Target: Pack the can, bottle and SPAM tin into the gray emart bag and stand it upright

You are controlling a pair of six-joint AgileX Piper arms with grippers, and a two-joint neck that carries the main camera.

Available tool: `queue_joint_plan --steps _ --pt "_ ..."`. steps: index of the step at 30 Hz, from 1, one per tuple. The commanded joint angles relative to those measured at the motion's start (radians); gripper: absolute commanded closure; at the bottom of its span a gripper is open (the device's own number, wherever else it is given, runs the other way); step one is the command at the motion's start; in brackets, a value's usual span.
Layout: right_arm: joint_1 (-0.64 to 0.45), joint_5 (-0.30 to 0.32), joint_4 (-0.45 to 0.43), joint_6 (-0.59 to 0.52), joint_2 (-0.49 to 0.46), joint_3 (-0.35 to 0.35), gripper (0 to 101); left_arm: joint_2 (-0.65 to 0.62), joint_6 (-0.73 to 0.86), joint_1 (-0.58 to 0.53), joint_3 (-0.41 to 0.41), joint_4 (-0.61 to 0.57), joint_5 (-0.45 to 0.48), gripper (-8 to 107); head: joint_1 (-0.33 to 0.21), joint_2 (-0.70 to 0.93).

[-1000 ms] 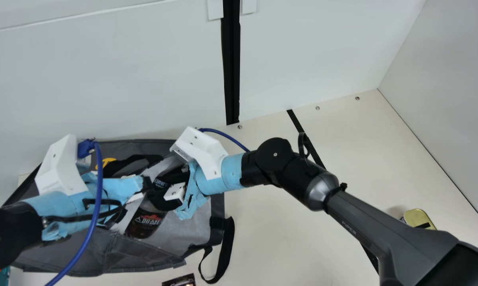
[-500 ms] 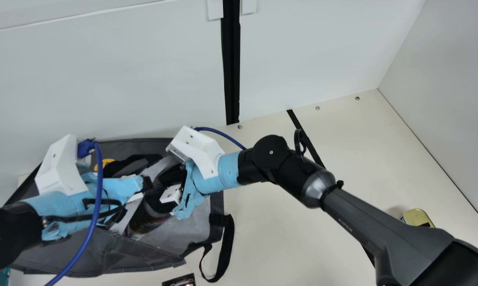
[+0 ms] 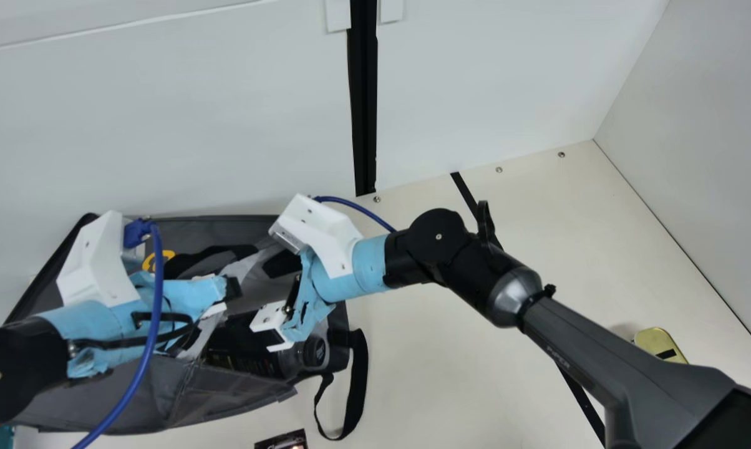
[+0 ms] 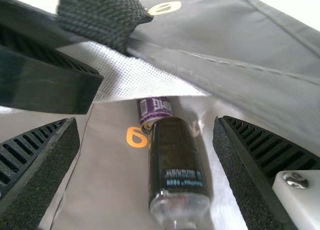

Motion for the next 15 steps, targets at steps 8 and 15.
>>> queue_joint_plan --steps 8,15 --pt "-0.035 0.032 -0.008 -0.001 -0.057 0.04 6 0.0 0.0 0.0 0.0 0.0 0.0 107 -0.023 -0.002" --pt "-0.061 0.03 -0.03 0.022 -0.116 0.075 6 0.0 0.0 0.0 0.0 0.0 0.0 107 -0.023 -0.002"
